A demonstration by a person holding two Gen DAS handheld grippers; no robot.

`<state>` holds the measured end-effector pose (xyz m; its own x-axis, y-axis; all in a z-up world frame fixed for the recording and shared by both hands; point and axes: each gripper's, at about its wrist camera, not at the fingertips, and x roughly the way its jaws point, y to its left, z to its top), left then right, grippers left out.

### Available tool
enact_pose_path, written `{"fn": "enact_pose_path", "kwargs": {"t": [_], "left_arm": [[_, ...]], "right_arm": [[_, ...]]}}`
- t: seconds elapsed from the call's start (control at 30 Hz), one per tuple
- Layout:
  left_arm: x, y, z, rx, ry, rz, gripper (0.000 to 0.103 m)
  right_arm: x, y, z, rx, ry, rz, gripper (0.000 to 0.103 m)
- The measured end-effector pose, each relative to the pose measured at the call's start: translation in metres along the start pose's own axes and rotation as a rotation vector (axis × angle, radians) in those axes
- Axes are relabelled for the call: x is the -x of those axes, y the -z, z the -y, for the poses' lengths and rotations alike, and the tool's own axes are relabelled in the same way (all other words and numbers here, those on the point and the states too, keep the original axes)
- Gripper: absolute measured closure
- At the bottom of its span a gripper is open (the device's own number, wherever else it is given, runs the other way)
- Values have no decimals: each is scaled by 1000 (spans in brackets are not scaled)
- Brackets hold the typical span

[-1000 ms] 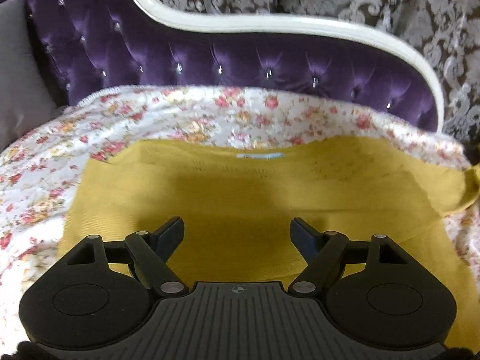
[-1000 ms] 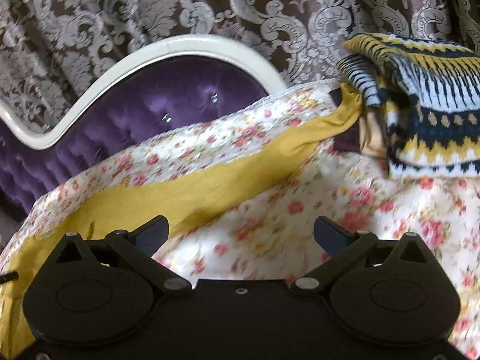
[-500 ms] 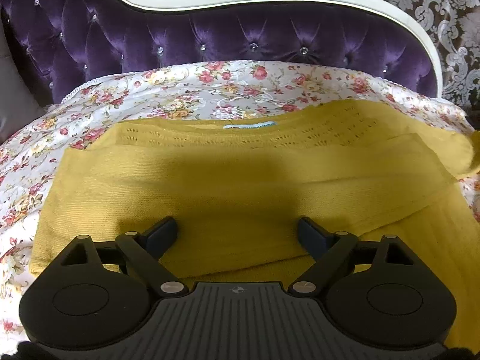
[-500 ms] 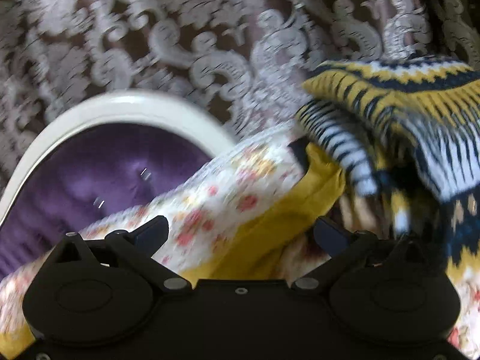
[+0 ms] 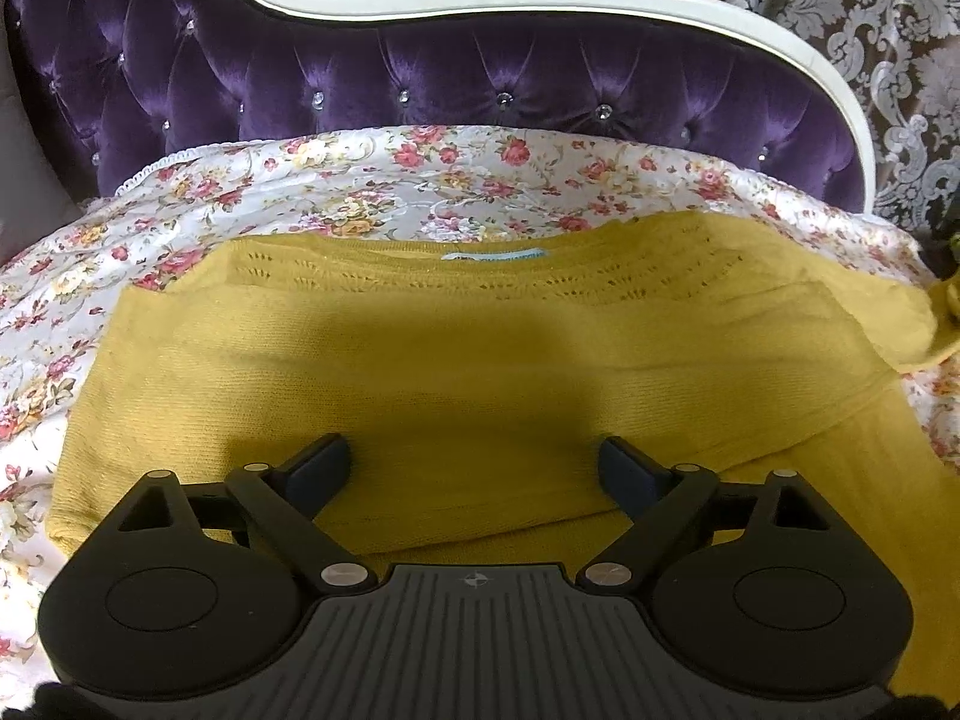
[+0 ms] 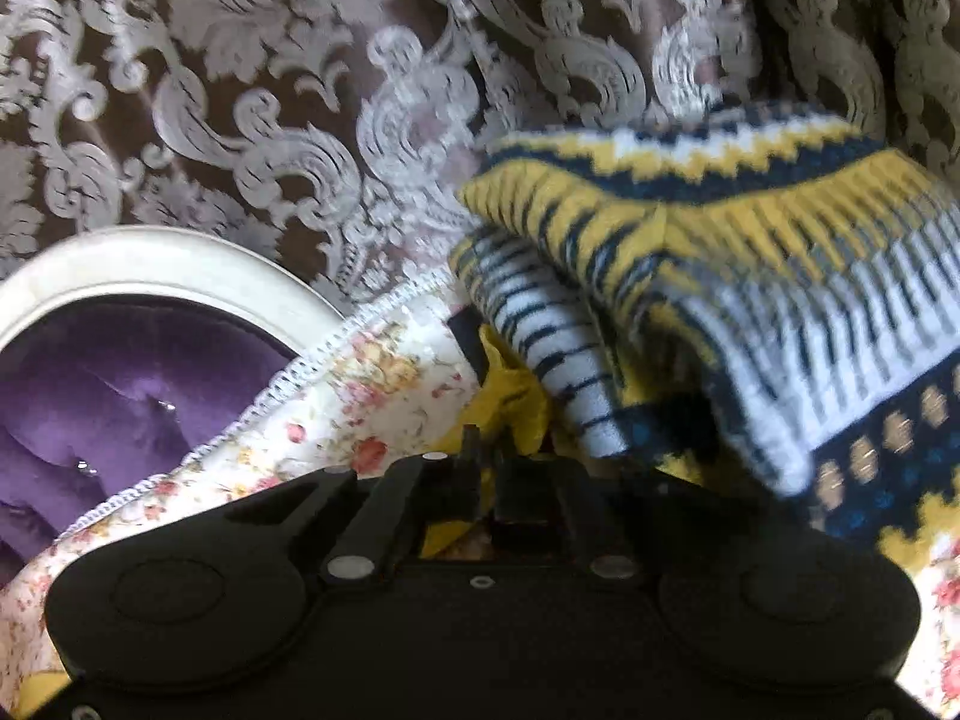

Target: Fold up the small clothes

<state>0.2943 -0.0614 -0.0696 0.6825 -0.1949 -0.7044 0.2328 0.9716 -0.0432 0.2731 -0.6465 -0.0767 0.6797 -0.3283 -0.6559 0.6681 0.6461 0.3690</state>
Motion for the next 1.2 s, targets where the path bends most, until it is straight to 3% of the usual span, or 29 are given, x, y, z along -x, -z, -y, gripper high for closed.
{"fn": "enact_pose_path", "kwargs": {"t": [0.2, 0.37, 0.5, 0.73, 0.83, 0.93, 1.03, 1.17, 1.2], "left_arm": [[3, 0, -6, 32, 38, -1, 13], [6, 0, -11, 62, 67, -8, 13], [11, 0, -15, 95, 94, -19, 13], [23, 1, -23, 123, 130, -27, 13], [31, 3, -29, 138, 143, -24, 13], [36, 6, -37, 157, 147, -23, 13], [41, 8, -48, 171, 147, -26, 13], [49, 12, -63, 184, 143, -24, 13], [52, 11, -66, 189, 143, -20, 13]], "right_arm": [[38, -18, -14, 21, -102, 46, 93], [69, -24, -40, 117, -169, 83, 93], [93, -25, -71, 199, -274, 88, 93], [166, -3, -170, 392, -594, 98, 93], [191, 27, -214, 460, -738, 45, 93], [203, 77, -253, 542, -861, -46, 92], [200, 138, -283, 668, -923, -128, 86], [188, 193, -287, 715, -930, -205, 45], [185, 203, -282, 733, -908, -204, 41]]}}
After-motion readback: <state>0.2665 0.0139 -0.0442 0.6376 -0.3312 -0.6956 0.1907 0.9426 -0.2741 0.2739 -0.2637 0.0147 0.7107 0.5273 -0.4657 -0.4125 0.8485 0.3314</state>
